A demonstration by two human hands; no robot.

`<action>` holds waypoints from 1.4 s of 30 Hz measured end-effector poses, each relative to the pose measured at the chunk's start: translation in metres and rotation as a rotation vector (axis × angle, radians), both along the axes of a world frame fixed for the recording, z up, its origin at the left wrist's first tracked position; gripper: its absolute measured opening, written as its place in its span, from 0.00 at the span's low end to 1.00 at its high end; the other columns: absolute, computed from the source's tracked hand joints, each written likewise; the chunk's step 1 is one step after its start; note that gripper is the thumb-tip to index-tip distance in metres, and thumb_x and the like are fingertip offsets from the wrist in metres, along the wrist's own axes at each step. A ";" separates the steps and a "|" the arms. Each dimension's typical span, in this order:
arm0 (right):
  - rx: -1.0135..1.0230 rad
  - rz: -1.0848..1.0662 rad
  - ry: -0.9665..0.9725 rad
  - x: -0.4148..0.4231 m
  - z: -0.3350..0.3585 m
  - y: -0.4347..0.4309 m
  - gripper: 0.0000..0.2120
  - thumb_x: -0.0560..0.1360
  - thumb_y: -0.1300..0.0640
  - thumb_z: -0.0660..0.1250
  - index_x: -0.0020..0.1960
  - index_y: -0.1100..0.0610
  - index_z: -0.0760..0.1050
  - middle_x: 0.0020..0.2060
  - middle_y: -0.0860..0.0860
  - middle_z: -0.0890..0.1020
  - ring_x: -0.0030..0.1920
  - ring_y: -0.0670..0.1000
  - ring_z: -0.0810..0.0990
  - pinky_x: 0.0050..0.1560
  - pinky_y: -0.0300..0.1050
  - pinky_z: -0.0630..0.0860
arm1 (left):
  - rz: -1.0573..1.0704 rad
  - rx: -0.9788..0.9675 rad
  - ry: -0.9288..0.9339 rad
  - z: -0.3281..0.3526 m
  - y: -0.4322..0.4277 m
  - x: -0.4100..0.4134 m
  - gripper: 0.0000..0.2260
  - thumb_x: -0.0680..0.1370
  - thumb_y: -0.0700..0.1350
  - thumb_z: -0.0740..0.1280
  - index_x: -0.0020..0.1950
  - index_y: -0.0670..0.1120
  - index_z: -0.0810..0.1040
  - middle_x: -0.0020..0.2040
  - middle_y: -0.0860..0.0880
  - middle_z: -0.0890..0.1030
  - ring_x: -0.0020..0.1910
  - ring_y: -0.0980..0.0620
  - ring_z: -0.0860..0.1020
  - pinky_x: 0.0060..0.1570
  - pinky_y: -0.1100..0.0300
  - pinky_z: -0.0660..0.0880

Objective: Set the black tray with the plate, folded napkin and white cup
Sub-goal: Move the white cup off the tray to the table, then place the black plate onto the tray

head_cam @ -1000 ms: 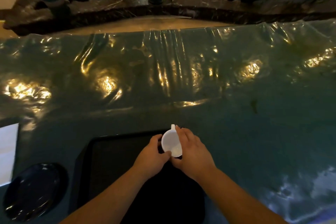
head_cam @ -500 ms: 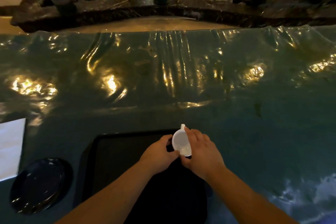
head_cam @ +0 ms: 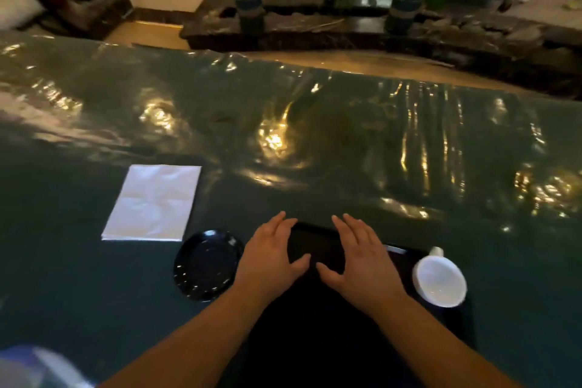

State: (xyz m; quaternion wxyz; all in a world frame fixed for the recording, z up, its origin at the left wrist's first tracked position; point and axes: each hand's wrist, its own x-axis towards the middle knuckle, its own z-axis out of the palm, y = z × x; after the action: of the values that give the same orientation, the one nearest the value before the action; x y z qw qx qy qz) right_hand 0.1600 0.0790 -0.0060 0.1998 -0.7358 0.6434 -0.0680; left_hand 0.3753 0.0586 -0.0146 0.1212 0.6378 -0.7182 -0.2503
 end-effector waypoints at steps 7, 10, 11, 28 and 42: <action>0.048 0.232 0.014 0.118 -0.020 -0.013 0.48 0.71 0.26 0.56 0.84 0.48 0.48 0.83 0.53 0.55 0.82 0.57 0.52 0.80 0.53 0.51 | 0.306 0.032 -0.049 -0.012 0.024 0.125 0.38 0.71 0.63 0.73 0.77 0.53 0.67 0.83 0.48 0.61 0.76 0.44 0.65 0.69 0.44 0.70; 0.086 0.301 0.040 0.150 -0.027 -0.015 0.48 0.72 0.29 0.59 0.84 0.47 0.46 0.83 0.55 0.54 0.81 0.58 0.53 0.80 0.56 0.52 | 0.391 0.100 -0.073 -0.017 0.037 0.159 0.39 0.70 0.62 0.73 0.78 0.53 0.65 0.83 0.48 0.60 0.74 0.42 0.67 0.64 0.43 0.74; 0.104 0.317 0.053 0.159 -0.029 -0.015 0.48 0.73 0.29 0.60 0.84 0.47 0.45 0.83 0.56 0.54 0.81 0.59 0.54 0.80 0.58 0.52 | 0.408 0.128 -0.072 -0.018 0.041 0.167 0.39 0.70 0.62 0.73 0.78 0.53 0.65 0.83 0.47 0.60 0.74 0.41 0.68 0.64 0.42 0.75; 0.246 0.036 -0.265 0.202 -0.021 -0.016 0.43 0.73 0.38 0.70 0.81 0.45 0.52 0.71 0.53 0.69 0.68 0.55 0.73 0.64 0.50 0.73 | 0.512 0.139 0.241 -0.024 0.057 0.180 0.34 0.69 0.61 0.75 0.73 0.59 0.67 0.64 0.53 0.74 0.50 0.57 0.79 0.48 0.56 0.79; 0.126 -0.306 -0.312 0.072 -0.017 0.017 0.39 0.75 0.43 0.71 0.80 0.49 0.58 0.73 0.52 0.70 0.70 0.54 0.73 0.67 0.49 0.72 | 0.120 0.159 0.192 -0.011 0.036 0.073 0.26 0.69 0.63 0.69 0.67 0.65 0.68 0.53 0.59 0.78 0.45 0.58 0.80 0.43 0.59 0.78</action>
State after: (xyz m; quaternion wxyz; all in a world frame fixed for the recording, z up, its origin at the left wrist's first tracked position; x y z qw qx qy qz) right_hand 0.2317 0.0958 -0.0229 0.3299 -0.5964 0.7117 -0.1700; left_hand 0.4486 0.0947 -0.0260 0.1532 0.6605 -0.6417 -0.3585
